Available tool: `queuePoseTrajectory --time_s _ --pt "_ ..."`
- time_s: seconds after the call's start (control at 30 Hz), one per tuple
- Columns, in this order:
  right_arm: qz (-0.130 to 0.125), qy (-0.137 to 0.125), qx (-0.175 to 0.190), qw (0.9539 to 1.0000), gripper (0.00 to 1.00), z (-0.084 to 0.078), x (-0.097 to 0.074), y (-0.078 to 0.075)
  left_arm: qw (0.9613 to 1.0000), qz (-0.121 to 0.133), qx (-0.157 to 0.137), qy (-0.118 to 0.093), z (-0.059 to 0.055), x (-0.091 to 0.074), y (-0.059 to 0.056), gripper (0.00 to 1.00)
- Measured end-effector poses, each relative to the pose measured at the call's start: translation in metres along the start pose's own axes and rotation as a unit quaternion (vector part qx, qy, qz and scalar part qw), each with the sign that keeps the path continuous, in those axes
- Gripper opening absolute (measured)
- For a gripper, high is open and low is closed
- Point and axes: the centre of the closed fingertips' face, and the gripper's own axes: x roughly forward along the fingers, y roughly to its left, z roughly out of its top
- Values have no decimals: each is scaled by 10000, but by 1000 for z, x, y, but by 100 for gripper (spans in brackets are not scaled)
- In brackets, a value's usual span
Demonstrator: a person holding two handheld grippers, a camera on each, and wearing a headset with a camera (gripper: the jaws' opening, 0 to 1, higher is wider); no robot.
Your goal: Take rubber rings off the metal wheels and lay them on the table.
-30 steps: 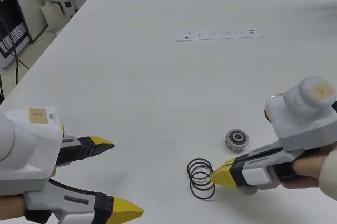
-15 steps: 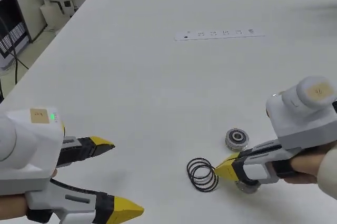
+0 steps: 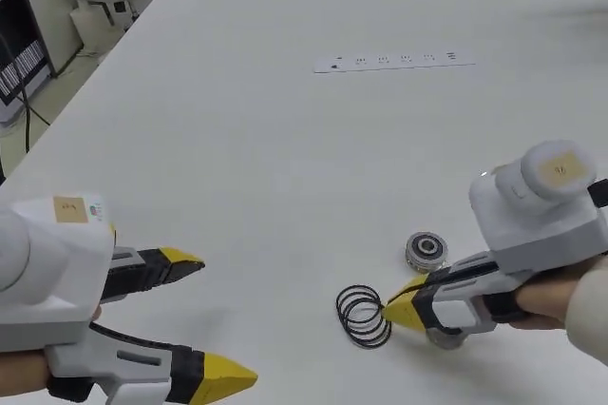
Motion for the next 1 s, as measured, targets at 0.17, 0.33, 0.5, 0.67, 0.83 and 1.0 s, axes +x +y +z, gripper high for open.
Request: queuePoseTrajectory --time_s 0.17,0.33,0.5,0.67,0.83,1.0 --pt "-42 6 -62 10000 5 0 -1 1 10000 -4 14 8 0 0 0 79" --pt "-95 -150 -91 9998 6 7 -8 -1 10000 24 18 3 0 -1 1 79" --pt "-144 -274 -305 9991 9 14 -15 -2 10000 53 28 -7 1 -2 2 79" --pt "-273 -440 -693 9962 14 26 -25 -2 10000 85 20 -32 2 -4 3 80" --pt "-361 -601 -788 9944 19 35 -37 -7 9999 86 60 -28 4 -7 2 80" --pt "-406 -1035 -596 9920 23 55 -54 -12 9998 137 48 -95 9 -12 4 82"
